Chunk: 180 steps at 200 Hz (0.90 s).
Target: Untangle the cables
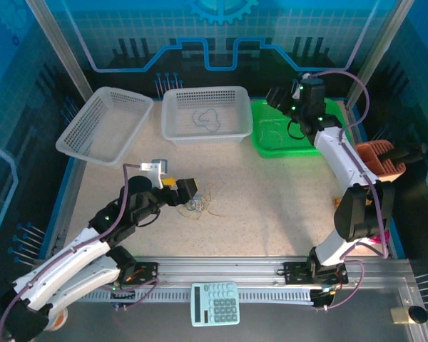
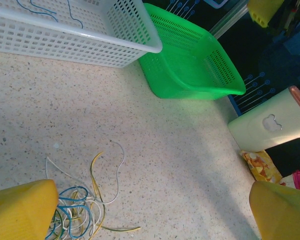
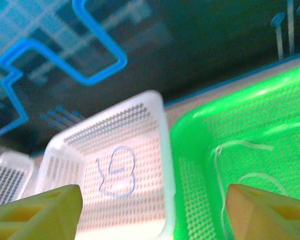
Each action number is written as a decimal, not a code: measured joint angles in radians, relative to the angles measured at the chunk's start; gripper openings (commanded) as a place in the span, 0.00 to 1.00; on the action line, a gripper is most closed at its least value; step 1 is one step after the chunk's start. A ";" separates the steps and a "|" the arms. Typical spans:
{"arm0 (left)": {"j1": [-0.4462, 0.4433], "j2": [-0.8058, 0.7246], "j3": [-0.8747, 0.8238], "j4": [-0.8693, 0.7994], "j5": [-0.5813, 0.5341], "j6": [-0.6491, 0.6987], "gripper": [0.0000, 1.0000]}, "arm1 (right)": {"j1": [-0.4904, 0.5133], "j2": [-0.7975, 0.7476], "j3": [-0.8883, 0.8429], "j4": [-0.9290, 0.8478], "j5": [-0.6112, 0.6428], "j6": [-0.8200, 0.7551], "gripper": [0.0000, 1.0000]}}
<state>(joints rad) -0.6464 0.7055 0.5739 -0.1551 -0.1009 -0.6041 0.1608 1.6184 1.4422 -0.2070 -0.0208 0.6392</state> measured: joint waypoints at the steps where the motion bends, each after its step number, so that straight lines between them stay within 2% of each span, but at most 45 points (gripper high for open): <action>1: 0.000 0.000 0.000 -0.002 -0.001 0.000 0.99 | 0.006 -0.004 -0.008 0.002 0.000 0.001 0.76; 72: 0.000 -0.062 -0.036 -0.050 -0.097 -0.060 0.99 | 0.328 -0.217 -0.384 0.060 -0.040 0.023 0.75; 109: 0.002 -0.054 -0.072 -0.079 -0.129 -0.091 0.99 | 0.472 -0.253 -0.537 0.068 -0.042 0.046 0.71; 139: 0.018 -0.018 -0.072 -0.110 -0.130 -0.103 0.99 | 0.545 -0.253 -0.622 0.074 -0.040 0.063 0.67; 180: 0.072 0.061 -0.056 -0.157 -0.093 -0.105 0.99 | 0.571 -0.243 -0.686 0.112 -0.040 0.096 0.64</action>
<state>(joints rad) -0.5747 0.7670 0.5179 -0.3122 -0.1936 -0.7086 0.7319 1.3754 0.7559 -0.0948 -0.0608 0.7353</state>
